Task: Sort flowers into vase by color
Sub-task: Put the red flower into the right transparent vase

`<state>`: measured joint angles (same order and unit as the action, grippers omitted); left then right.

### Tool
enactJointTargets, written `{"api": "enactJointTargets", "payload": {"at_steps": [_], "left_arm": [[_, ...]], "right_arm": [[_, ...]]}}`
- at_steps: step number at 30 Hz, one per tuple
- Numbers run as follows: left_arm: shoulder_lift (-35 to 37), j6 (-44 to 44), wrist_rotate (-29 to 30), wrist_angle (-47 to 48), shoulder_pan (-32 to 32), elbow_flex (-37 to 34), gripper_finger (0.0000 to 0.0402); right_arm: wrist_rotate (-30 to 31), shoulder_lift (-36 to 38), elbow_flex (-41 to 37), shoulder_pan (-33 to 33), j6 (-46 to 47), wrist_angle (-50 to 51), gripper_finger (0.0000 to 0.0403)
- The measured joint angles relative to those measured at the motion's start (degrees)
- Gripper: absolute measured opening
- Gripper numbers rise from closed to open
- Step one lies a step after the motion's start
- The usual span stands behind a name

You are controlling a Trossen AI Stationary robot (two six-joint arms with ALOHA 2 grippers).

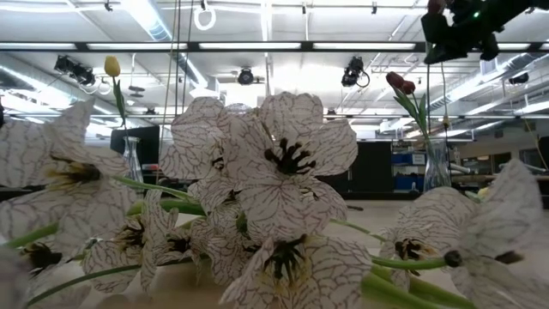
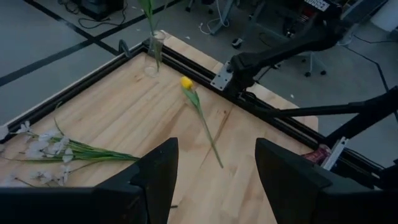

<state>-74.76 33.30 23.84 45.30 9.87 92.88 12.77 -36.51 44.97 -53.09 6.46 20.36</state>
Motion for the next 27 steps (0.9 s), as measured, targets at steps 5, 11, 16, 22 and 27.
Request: {"api": "enactJointTargets", "payload": {"at_steps": [5, 11, 16, 22, 27], "left_arm": [[0.0, 0.75, 0.19, -0.04, 0.0, 0.0, 0.0218], [0.0, 2.13, 0.26, -0.13, 0.0, 0.0, 0.0218], [0.0, 2.32, 1.9, -0.51, 0.0, 0.0, 0.0218], [-0.02, 2.34, 2.6, -0.58, 0.0, 0.0, 0.0218], [-0.02, 2.34, 2.71, -0.69, 0.0, 0.0, 0.0218]], "right_arm": [[-2.56, -0.25, 0.0, -2.51, 0.0, -0.43, 0.0007], [-2.0, 2.58, -0.02, -4.2, 2.13, 4.11, 0.0007], [-3.74, 3.6, -0.02, -5.17, 1.91, 6.71, 0.0007], [-3.98, 3.57, -2.62, -5.18, 2.2, 6.4, 0.0007], [-3.98, 3.73, -7.16, -5.17, 2.76, 1.88, 0.0007]]}}
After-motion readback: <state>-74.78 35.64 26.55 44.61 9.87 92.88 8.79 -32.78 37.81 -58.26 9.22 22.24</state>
